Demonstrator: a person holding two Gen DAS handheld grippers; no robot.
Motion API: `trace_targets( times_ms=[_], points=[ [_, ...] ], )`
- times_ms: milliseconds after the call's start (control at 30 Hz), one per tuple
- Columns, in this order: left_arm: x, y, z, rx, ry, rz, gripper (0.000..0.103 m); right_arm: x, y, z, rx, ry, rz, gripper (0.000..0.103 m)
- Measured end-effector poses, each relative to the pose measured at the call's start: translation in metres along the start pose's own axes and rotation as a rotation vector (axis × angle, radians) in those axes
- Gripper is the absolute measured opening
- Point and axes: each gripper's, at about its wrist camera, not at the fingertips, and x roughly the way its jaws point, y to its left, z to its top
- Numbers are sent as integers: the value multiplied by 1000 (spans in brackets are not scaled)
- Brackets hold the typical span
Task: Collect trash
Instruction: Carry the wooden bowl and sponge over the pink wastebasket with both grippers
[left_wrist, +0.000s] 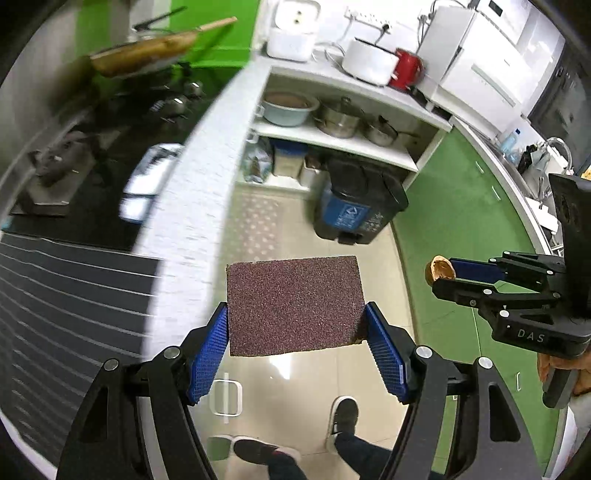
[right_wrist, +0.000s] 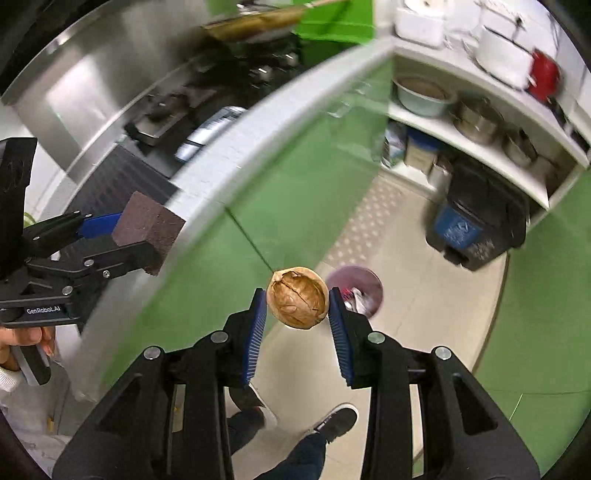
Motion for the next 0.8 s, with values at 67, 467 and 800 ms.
trace_targets(
  times_ms=[67, 467, 800],
  points=[
    [21, -10, 0, -7, 13, 10, 70, 13, -22, -4, -3, 16, 1, 34],
    [144, -23, -3, -91, 79, 40, 70, 119, -108, -6, -40, 94, 54, 34],
    [241, -1, -11, -80, 127, 10, 70, 224, -136, -7, -3, 124, 52, 34]
  ],
)
